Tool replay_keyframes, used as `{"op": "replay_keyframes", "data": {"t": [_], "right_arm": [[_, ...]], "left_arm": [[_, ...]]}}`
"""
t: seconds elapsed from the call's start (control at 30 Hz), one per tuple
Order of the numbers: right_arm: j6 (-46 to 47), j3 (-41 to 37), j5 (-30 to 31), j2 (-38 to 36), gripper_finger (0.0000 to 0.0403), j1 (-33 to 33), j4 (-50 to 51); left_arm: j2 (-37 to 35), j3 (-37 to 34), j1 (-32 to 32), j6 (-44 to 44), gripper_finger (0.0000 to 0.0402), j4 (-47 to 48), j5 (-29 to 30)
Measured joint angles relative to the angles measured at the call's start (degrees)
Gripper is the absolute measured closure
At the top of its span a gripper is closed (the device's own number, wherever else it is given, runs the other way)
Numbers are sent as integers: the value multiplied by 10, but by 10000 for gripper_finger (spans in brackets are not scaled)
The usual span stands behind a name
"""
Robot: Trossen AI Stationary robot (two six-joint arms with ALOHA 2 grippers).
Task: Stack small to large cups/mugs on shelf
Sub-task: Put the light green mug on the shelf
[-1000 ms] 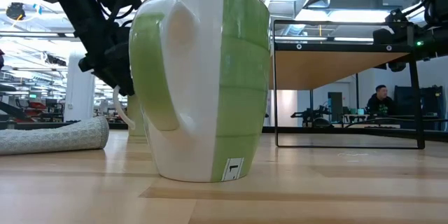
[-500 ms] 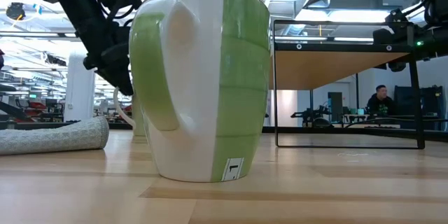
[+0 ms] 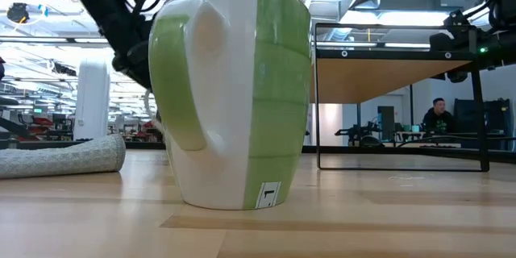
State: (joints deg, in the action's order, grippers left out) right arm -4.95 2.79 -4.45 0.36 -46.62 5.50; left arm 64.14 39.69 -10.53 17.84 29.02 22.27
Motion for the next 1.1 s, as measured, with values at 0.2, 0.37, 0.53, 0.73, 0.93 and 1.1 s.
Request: {"op": "replay_keyframes", "data": {"t": [0.2, 0.37, 0.53, 0.73, 0.93, 1.1], "right_arm": [[0, 0, 0, 0, 343, 0, 0], [0, 0, 0, 0, 343, 0, 0], [0, 0, 0, 0, 343, 0, 0], [0, 0, 0, 0, 343, 0, 0], [0, 0, 0, 1, 343, 0, 0], [1, 0, 0, 1, 343, 0, 0]], "left_arm": [[0, 49, -16, -65, 358, 0, -18], [0, 104, -37, -125, 358, -2, -49], [3, 155, -70, -168, 358, 0, -119], [46, 223, -113, -203, 358, 13, -204], [136, 325, -133, -246, 358, 61, -219], [221, 429, -134, -291, 358, 94, -224]]}}
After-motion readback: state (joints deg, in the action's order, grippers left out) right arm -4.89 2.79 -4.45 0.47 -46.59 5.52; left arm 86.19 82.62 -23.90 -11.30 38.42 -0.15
